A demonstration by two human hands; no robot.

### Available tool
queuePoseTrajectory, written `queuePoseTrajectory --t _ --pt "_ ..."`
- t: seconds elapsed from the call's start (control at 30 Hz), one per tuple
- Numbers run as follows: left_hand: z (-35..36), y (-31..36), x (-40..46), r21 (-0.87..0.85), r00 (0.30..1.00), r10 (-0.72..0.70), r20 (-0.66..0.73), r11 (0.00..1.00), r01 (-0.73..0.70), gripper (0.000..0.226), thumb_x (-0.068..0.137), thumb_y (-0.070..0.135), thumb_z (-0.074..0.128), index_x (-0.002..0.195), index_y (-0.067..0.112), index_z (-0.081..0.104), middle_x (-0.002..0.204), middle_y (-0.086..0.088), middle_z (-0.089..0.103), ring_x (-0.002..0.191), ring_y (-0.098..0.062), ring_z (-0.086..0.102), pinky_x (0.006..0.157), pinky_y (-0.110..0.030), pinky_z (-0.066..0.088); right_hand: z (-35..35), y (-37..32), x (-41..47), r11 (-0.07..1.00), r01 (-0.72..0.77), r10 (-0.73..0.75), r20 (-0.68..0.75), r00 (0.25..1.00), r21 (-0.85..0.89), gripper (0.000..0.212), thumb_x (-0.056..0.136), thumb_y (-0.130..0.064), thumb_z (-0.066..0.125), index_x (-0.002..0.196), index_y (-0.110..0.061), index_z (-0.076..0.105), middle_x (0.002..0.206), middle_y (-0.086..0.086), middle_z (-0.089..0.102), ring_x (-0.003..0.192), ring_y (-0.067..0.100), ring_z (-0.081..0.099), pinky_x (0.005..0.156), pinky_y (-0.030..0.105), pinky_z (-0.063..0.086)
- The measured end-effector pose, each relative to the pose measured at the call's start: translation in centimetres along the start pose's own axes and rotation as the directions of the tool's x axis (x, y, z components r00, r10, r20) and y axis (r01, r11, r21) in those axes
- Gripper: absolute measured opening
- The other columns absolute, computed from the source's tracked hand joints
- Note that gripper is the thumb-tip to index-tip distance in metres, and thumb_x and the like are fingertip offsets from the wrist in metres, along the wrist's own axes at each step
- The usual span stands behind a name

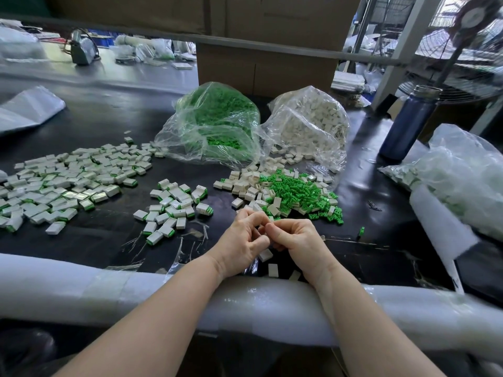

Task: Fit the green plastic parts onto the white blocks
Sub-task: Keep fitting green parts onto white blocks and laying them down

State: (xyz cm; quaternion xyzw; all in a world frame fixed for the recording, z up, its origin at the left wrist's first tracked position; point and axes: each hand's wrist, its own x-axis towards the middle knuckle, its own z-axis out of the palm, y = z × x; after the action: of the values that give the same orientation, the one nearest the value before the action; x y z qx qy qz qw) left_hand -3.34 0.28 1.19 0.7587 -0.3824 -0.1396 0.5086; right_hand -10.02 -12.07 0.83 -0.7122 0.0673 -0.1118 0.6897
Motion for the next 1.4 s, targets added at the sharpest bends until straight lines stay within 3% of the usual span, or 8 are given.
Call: queuePoseTrajectory --t 0.2,0.37,0.67,1.17,1.33,1.4 --pt "0.06 0.14 -0.13 0.009 1.000 0.017 0.012 1.000 -0.017 0.019 0.084 -0.007 0.051 0.087 0.011 0.054 0.107 -0.015 0.042 0.072 -0.009 0.041 0.071 -0.007 0.038 -0.08 0.00 -0.02 1.000 -0.011 0.011 -0.010 1.000 0.008 0.016 0.088 -0.001 0.057 0.085 0.010 0.067 0.049 -0.007 0.059 0.044 0.000 0.050 0.047 0.010 0.039" --pt "0.13 0.05 -0.06 0.030 1.000 0.018 0.019 0.999 -0.019 0.022 0.083 -0.006 0.050 0.085 0.015 0.052 0.103 -0.009 0.040 0.072 -0.008 0.042 0.071 -0.005 0.035 0.01 -0.10 -0.04 0.999 -0.022 0.020 -0.058 0.998 -0.024 0.021 0.087 -0.005 0.060 0.081 0.015 0.067 0.055 0.005 0.049 0.048 0.006 0.037 0.050 0.020 0.031" --pt "0.15 -0.10 0.01 0.024 0.999 0.014 0.039 1.000 -0.015 0.027 0.084 -0.004 0.050 0.081 0.023 0.050 0.103 -0.006 0.040 0.069 -0.006 0.042 0.069 -0.004 0.036 -0.15 0.21 0.07 1.000 -0.020 0.020 -0.055 0.998 -0.004 0.017 0.086 -0.002 0.060 0.080 0.012 0.068 0.048 -0.004 0.056 0.045 0.002 0.044 0.048 0.014 0.039" --pt "0.11 -0.23 0.02 0.043 0.999 0.006 0.052 0.999 -0.008 0.030 0.085 0.000 0.051 0.080 0.029 0.049 0.103 -0.005 0.040 0.072 -0.007 0.043 0.071 -0.005 0.037 0.00 0.07 0.07 1.000 -0.030 0.030 -0.069 0.997 0.003 0.017 0.085 -0.003 0.062 0.076 0.010 0.069 0.051 0.003 0.056 0.046 0.006 0.045 0.048 0.017 0.039" --pt "0.00 -0.03 -0.07 0.046 1.000 0.012 0.025 0.999 -0.014 0.023 0.084 -0.003 0.052 0.085 0.020 0.052 0.106 -0.012 0.043 0.078 -0.012 0.046 0.074 -0.007 0.039 0.17 0.02 0.04 1.000 -0.028 0.029 -0.067 0.997 0.010 0.020 0.087 -0.007 0.061 0.074 0.007 0.068 0.055 0.008 0.054 0.051 0.012 0.045 0.051 0.022 0.037" --pt "-0.08 0.04 -0.08 0.020 1.000 0.017 -0.004 1.000 -0.017 0.020 0.085 -0.004 0.052 0.088 0.016 0.054 0.106 -0.015 0.044 0.081 -0.016 0.048 0.077 -0.012 0.041 0.39 -0.10 0.00 1.000 -0.011 0.013 -0.054 0.998 0.027 0.021 0.089 -0.009 0.059 0.072 -0.003 0.070 0.054 0.001 0.059 0.050 0.008 0.051 0.050 0.018 0.041"
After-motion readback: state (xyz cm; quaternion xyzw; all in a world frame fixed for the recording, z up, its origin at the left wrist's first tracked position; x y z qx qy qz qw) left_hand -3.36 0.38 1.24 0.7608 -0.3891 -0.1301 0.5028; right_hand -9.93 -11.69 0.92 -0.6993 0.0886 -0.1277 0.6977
